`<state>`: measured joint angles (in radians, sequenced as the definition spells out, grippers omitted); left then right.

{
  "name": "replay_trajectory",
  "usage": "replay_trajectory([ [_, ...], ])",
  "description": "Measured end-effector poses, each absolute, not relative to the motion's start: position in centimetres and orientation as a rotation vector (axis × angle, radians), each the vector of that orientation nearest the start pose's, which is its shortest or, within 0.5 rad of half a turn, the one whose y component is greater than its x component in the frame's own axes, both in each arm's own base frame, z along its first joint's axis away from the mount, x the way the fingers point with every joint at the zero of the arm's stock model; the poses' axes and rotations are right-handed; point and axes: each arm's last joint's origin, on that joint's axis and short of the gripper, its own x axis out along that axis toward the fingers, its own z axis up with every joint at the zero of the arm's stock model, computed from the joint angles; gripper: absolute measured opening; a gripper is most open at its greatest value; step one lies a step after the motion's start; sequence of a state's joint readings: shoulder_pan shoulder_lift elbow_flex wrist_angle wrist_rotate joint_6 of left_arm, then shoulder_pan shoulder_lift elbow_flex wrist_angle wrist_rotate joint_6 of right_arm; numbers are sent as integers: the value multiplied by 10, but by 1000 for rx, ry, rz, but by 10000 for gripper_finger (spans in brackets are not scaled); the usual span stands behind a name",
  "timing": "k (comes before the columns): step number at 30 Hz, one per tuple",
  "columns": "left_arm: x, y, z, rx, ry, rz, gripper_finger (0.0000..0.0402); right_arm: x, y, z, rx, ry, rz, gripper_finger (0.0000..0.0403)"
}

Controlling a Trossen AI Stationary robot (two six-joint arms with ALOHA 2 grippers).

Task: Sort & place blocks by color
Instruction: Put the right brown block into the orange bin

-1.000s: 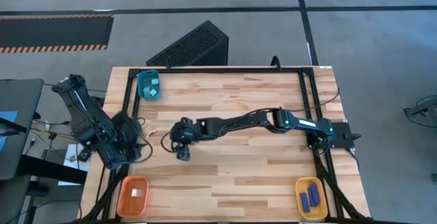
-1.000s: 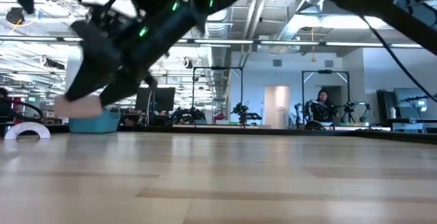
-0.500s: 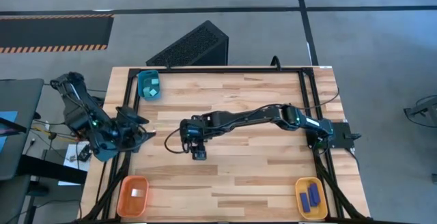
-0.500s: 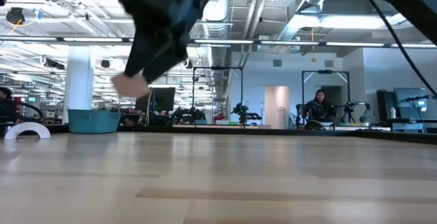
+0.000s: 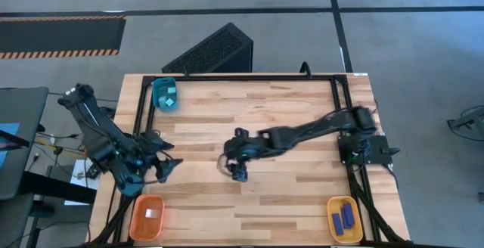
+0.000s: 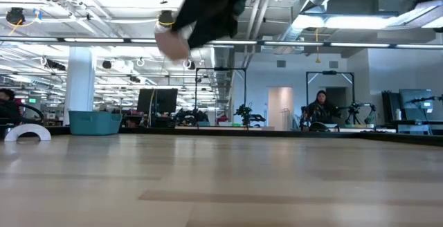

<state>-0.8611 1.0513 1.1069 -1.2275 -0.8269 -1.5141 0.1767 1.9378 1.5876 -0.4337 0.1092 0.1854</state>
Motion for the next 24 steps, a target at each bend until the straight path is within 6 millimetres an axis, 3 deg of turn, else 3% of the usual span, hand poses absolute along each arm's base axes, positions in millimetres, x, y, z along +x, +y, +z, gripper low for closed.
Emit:
replay_trajectory([
  [4,140,-116,322,-557,674,446,316,400,86,272,102,537,-41,286],
  [8,159,-113,326,-596,676,380,316,381,103,282,-14,464,-88,286],
  [19,205,-88,348,-745,521,204,316,363,148,292,-284,376,-214,286],
  [24,221,-77,359,-773,412,124,316,358,161,300,-323,304,-270,286],
])
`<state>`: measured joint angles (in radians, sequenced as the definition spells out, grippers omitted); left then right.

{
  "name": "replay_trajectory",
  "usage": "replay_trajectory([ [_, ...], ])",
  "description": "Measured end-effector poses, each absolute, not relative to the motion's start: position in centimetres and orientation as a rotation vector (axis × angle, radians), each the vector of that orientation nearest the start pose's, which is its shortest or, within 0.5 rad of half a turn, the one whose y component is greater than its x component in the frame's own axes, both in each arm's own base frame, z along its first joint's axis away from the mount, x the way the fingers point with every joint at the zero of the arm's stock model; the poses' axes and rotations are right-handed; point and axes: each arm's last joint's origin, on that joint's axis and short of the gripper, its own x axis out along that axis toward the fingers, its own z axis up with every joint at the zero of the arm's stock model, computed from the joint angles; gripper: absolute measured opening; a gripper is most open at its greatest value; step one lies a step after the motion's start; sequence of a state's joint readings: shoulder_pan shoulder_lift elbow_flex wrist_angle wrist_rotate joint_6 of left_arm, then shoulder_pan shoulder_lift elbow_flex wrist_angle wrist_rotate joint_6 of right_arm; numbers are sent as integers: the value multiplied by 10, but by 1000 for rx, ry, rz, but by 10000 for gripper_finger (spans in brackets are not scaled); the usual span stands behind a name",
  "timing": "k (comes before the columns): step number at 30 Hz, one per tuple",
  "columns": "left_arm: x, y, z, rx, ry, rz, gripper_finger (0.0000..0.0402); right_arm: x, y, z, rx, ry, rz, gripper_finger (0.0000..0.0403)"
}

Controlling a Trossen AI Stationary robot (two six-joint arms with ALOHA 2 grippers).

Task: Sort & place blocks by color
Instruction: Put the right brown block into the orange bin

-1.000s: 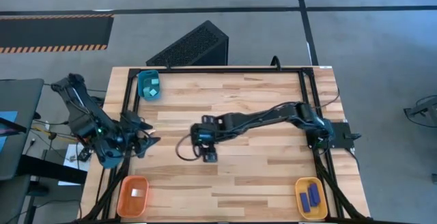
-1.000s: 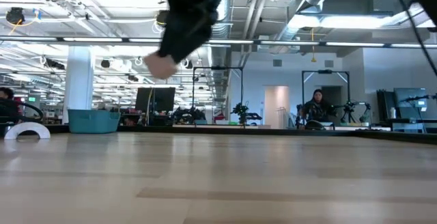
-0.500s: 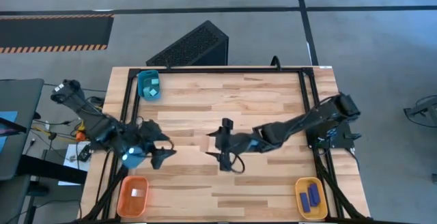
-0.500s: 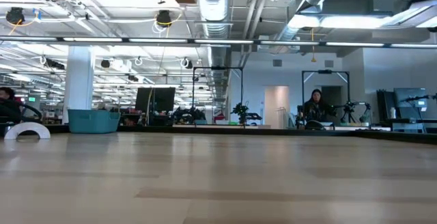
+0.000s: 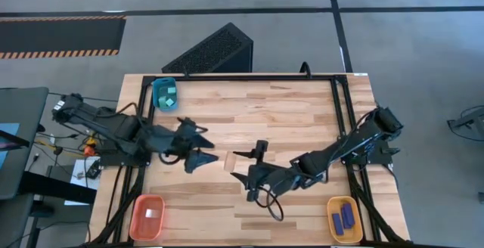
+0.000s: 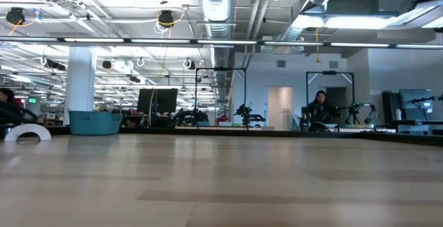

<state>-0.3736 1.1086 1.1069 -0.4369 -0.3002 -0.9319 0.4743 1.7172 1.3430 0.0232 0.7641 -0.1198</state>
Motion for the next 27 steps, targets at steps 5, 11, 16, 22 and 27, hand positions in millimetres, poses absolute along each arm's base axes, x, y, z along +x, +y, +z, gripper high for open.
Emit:
replay_trajectory([
  [5,241,-73,362,-781,371,1,316,358,166,313,-344,202,-298,286],
  [11,264,-72,343,-783,447,-1,316,359,164,321,-421,163,-357,286],
  [16,273,-69,339,-755,432,-3,313,360,164,326,-460,166,-361,286],
  [22,271,-65,354,-696,318,-38,254,360,164,327,-494,175,-385,286],
  [27,271,-61,354,-669,344,-54,154,361,160,327,-493,176,-394,286],
])
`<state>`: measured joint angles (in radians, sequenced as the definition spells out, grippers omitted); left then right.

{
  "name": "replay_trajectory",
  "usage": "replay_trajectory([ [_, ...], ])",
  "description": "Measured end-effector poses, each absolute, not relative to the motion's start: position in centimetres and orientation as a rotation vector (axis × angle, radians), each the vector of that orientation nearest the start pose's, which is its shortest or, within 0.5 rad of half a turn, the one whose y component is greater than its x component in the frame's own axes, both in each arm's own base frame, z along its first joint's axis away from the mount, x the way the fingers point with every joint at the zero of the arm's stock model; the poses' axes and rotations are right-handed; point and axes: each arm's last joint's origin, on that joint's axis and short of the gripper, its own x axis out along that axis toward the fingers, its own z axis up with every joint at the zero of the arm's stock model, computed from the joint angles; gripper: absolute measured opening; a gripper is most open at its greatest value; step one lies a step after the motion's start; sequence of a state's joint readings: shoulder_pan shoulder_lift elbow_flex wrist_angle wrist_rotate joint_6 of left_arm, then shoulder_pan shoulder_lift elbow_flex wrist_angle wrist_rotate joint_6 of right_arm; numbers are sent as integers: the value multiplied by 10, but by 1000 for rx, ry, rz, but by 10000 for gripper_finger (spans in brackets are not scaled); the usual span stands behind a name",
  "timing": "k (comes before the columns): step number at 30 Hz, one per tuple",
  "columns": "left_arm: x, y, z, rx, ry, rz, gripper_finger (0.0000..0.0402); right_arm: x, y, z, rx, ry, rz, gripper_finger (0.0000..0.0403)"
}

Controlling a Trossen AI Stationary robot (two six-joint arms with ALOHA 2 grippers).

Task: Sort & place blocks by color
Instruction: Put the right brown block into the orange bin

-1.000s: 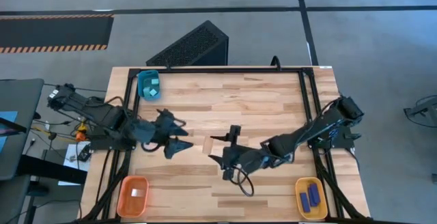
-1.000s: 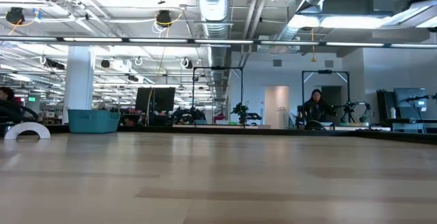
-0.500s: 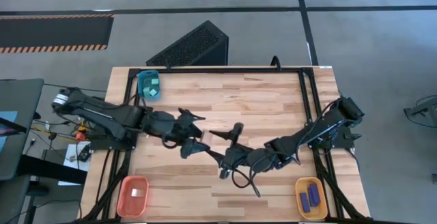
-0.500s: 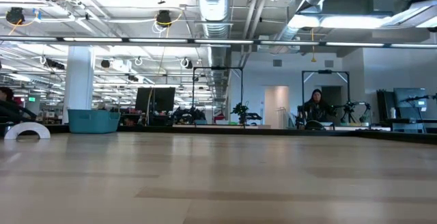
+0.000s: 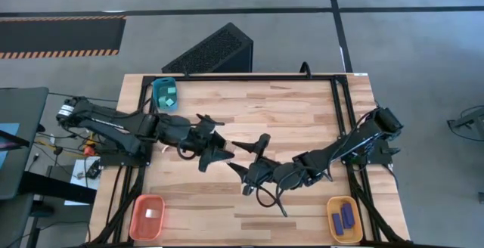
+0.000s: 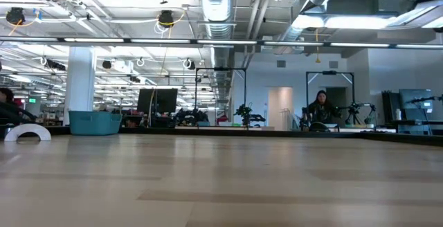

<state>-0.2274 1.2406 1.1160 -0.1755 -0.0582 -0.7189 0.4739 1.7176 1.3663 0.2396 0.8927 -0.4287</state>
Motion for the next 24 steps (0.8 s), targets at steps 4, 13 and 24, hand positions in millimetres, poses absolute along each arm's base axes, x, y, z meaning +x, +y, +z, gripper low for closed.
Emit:
replay_trajectory([
  [4,269,-56,349,-697,409,-42,103,365,154,323,-531,205,-405,286],
  [13,262,-52,335,-567,550,-5,102,373,146,320,-378,171,-417,284],
  [24,213,-43,318,-448,867,304,102,380,103,293,256,248,-563,285],
])
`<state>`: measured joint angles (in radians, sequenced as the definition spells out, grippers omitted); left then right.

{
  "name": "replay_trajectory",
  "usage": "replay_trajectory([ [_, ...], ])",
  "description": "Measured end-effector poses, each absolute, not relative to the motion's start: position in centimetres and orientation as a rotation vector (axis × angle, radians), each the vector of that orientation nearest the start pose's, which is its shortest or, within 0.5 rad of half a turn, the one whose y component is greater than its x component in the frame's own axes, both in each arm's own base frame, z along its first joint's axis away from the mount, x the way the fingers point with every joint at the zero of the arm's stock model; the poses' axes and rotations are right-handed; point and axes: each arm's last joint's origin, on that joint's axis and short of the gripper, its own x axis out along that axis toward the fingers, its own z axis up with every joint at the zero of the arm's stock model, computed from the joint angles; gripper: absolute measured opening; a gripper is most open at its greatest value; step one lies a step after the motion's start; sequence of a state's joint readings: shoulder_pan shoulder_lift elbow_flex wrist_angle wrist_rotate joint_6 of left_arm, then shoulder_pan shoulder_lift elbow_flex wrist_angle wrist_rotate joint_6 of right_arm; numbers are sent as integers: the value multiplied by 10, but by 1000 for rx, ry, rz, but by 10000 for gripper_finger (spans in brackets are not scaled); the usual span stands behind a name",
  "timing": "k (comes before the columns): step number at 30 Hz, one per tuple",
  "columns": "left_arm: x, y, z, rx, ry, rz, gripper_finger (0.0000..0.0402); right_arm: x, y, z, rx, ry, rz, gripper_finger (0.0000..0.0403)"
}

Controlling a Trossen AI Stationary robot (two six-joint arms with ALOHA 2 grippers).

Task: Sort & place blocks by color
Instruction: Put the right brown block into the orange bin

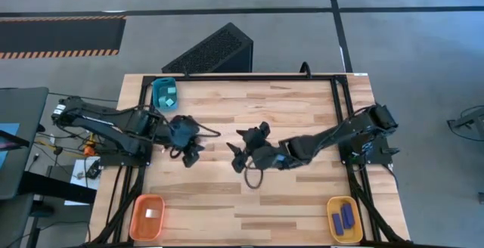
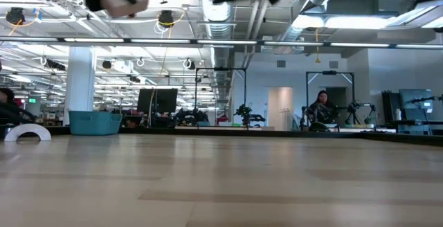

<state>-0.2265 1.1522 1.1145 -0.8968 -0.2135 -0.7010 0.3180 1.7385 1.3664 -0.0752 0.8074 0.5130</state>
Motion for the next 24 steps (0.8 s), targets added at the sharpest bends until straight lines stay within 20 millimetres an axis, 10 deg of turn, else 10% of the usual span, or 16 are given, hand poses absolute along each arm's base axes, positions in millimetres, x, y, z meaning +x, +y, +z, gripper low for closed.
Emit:
replay_trajectory([
  [6,186,-64,307,-404,1053,350,102,382,73,278,527,373,-565,285],
  [17,138,-119,248,-449,1430,188,104,387,61,280,473,379,-531,286],
  [24,122,-146,253,-562,1471,111,105,408,61,250,563,422,-484,286],
])
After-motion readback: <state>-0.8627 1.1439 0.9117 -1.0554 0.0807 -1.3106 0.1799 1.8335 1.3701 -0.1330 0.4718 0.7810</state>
